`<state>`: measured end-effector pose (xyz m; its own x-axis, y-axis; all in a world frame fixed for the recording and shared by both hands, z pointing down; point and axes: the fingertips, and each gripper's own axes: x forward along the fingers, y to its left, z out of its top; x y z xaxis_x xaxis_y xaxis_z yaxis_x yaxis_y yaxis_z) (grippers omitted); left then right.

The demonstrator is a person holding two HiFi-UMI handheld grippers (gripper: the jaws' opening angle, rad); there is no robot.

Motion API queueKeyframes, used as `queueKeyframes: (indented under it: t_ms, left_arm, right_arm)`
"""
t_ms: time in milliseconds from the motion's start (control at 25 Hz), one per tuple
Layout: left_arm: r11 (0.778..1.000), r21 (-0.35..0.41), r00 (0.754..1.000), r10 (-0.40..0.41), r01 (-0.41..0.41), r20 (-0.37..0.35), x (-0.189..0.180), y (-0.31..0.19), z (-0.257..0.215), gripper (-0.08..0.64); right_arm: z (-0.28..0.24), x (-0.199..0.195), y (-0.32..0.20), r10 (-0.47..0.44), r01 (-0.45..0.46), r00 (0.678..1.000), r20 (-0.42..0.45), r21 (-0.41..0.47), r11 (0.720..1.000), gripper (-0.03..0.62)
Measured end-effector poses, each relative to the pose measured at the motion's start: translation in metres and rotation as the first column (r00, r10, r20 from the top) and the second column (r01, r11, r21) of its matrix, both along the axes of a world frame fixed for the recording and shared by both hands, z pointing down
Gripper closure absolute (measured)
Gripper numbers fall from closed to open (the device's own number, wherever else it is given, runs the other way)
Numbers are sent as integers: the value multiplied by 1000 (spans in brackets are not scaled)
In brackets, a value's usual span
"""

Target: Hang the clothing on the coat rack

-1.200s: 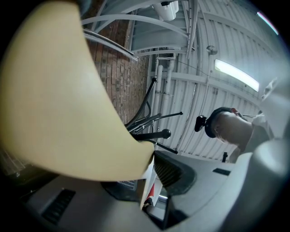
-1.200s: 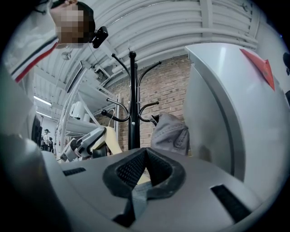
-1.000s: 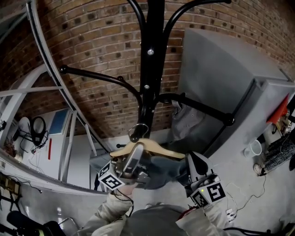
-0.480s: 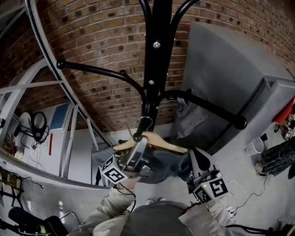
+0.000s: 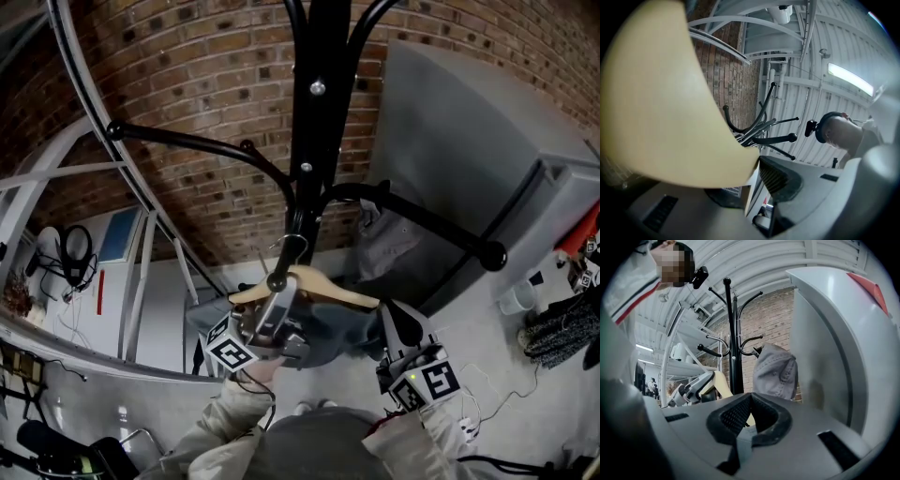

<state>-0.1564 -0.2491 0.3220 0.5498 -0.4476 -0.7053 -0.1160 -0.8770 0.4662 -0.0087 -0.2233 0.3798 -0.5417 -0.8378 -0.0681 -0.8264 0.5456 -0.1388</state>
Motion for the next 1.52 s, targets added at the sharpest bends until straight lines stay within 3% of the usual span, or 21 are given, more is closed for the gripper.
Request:
queueKeyframes:
  t_ms: [760, 1040, 1280, 1520]
  left_arm:
    - [1000, 9, 1000, 19, -19, -12, 2, -3, 5, 451]
    - [1000, -18, 1000, 13, -13, -12, 3, -5, 13, 443]
    - [995, -103, 1000, -13, 12, -3, -1, -4, 36, 444]
    - [994, -99, 996, -36, 44, 81, 0, 10, 47, 445]
  right_arm:
    - [8, 5, 1, -10, 10, 1000, 18, -25, 1000, 569]
    - [-1, 3, 4, -22, 22, 997, 75, 2, 1000, 569]
    - [4, -1, 8, -30, 31, 998, 49, -14, 999, 568]
    - [9, -13, 11, -61, 62, 997, 57, -20, 998, 568]
